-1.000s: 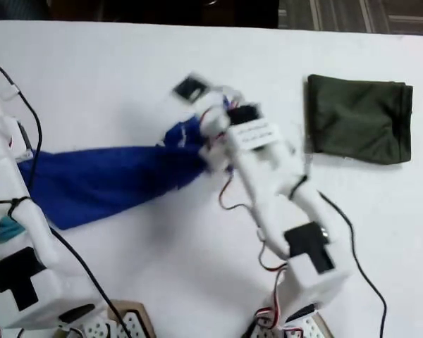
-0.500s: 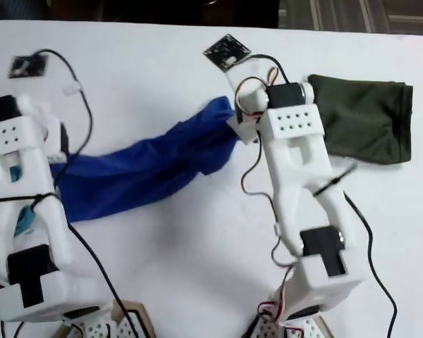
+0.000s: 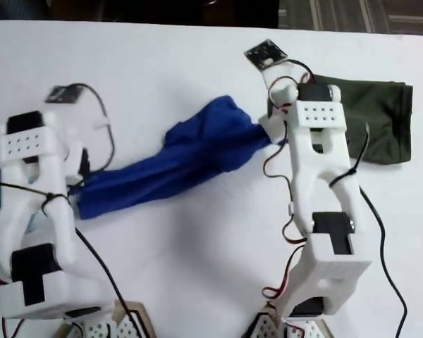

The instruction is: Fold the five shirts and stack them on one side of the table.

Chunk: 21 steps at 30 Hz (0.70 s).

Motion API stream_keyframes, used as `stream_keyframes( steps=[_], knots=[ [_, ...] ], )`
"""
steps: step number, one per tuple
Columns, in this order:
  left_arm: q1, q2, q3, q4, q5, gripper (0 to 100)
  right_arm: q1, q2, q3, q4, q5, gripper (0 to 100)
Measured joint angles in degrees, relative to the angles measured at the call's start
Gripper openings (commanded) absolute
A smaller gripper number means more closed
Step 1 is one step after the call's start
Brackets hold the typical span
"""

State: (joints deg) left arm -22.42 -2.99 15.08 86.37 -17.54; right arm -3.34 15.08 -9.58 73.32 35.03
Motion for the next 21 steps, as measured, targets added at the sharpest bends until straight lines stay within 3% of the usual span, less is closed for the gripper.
stream_keyframes(
  steps=[7, 11, 21],
  knots=[
    [10.5, 0.0, 0.3, 13.5, -11.6, 13, 2.6, 0.0, 0.0, 9.3, 7.8, 1.9],
    [10.3, 0.0, 0.3, 14.3, -14.9, 15, 4.0, -1.1, 0.0, 13.1, 11.3, 1.9],
    [13.5, 0.0, 0.4, 14.5, -19.5, 15, 7.8, -4.6, -0.1, 12.4, 11.9, 1.9]
  ],
)
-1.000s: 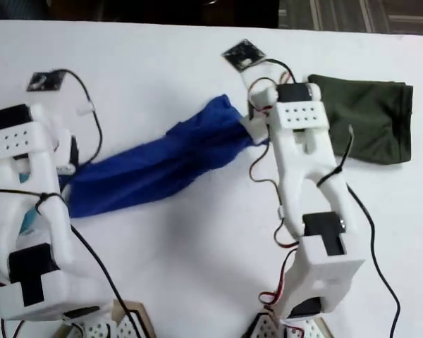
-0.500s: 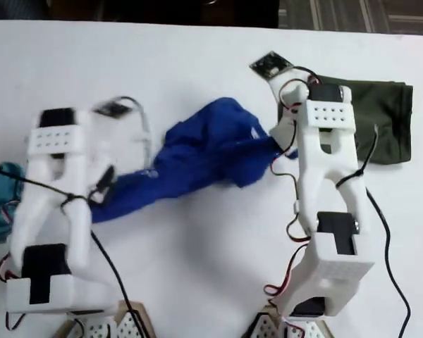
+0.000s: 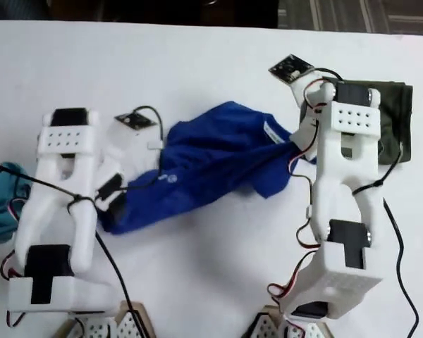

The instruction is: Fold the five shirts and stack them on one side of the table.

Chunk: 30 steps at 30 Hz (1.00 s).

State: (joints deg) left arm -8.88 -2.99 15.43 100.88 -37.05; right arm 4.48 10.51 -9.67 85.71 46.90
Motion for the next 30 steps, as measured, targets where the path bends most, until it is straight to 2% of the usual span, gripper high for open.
stream_keyframes(
  steps=[6, 10, 17, 30],
  knots=[
    [7.1, 0.0, -2.5, 0.2, 0.5, 16, 0.1, 0.0, 0.0, 0.0, 0.0, 1.9],
    [11.1, -0.1, 2.0, -1.6, 0.0, 16, 0.1, 0.0, 0.0, 0.0, 0.0, 1.9],
    [11.5, -0.1, 13.8, -14.6, -0.3, 16, 0.1, 0.0, 0.0, 0.0, 0.0, 1.9],
    [11.6, -0.2, 28.7, -30.8, -0.6, 16, 0.1, 0.0, 0.0, 0.0, 0.0, 1.9]
  ],
)
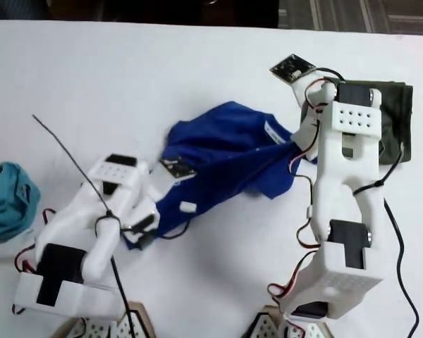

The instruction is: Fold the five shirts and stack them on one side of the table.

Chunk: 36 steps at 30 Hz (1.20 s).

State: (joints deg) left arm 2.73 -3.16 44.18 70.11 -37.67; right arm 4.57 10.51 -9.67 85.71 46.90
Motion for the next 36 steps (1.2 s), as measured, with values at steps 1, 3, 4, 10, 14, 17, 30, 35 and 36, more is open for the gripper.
stream_keyframes(
  steps=[1, 3, 4, 10, 14, 17, 30, 35, 36],
  knots=[
    [0.0, -0.1, 0.8, -1.1, 0.0, 16, 0.0, 0.0, 0.0, 0.0, 0.0, 1.9],
    [-0.1, -0.7, 2.4, -3.3, 0.0, 16, 0.0, 0.0, 0.0, 0.0, 0.0, 1.9],
    [-0.2, -0.7, 3.0, -4.0, 0.0, 16, 0.0, 0.0, 0.0, 0.0, 0.0, 1.9],
    [-0.2, -0.9, 4.2, -4.9, -0.1, 15, 0.0, 0.0, 0.0, 0.0, 0.0, 1.9],
    [-0.1, -0.9, 4.2, -5.0, -1.8, 3, 0.0, 0.0, 0.0, 0.0, 0.0, 1.9],
    [0.0, -1.0, 4.3, -5.0, -2.0, 3, 0.0, 0.0, 0.0, 0.0, 0.0, 1.9],
    [0.5, 0.0, -9.1, 11.0, 1.1, 3, 0.5, -0.1, 1.6, 0.0, 0.0, 7.8],
    [0.5, 0.0, -13.5, 13.4, 1.2, 3, 5.0, -0.1, 2.8, -3.6, 0.0, 24.2],
    [0.5, 0.0, -14.2, 13.5, 1.2, 3, 6.5, -0.1, 2.8, -4.5, 0.0, 24.3]
  ],
)
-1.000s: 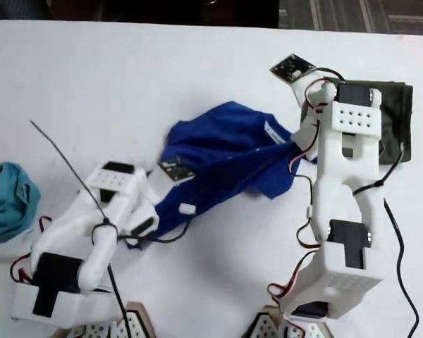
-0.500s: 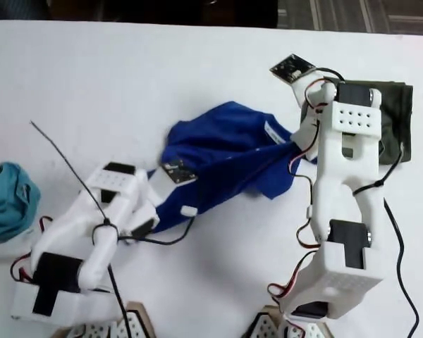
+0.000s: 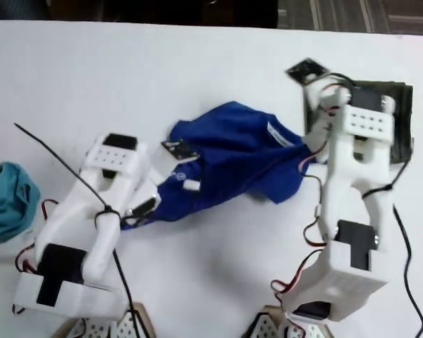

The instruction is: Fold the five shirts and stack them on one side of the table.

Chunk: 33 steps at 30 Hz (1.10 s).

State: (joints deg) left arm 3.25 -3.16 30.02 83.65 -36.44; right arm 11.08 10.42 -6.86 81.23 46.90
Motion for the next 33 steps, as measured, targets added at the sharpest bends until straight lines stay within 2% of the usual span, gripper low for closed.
stream_keyframes(
  steps=[3, 7, 12, 14, 17, 21, 24, 30, 33],
  knots=[
    [0.0, 0.0, -0.8, 0.1, 0.0, 3, 3.3, 0.0, 0.0, -0.6, -0.2, 24.3],
    [0.0, 0.0, -0.8, 0.1, 0.0, 3, 3.8, -3.6, 0.7, 3.3, 0.2, 24.3],
    [0.0, 0.0, -0.8, 0.1, 0.0, 3, -0.4, -13.6, 10.2, 8.3, 3.2, 24.3],
    [0.0, 0.0, -0.8, 0.1, 0.0, 3, -2.2, -18.8, 17.5, 6.1, 3.6, 24.3],
    [0.0, 0.0, -0.8, 0.1, 0.2, 3, -2.5, -25.1, 29.7, -3.0, 2.6, 24.3],
    [0.0, 0.0, -0.8, 0.1, 3.9, 3, -0.9, -26.8, 42.2, -17.4, -8.6, 24.3],
    [0.0, 0.0, -0.8, 0.1, 6.6, 3, -0.3, -26.1, 44.2, -23.3, -18.5, 24.3],
    [0.0, 0.0, -0.8, 0.1, 7.9, 3, -1.7, -15.5, 38.7, -24.9, -22.2, 24.3],
    [0.0, 0.0, -0.8, 0.1, 7.9, 3, -1.5, -8.5, 32.2, -21.8, -23.5, 24.3]
  ],
)
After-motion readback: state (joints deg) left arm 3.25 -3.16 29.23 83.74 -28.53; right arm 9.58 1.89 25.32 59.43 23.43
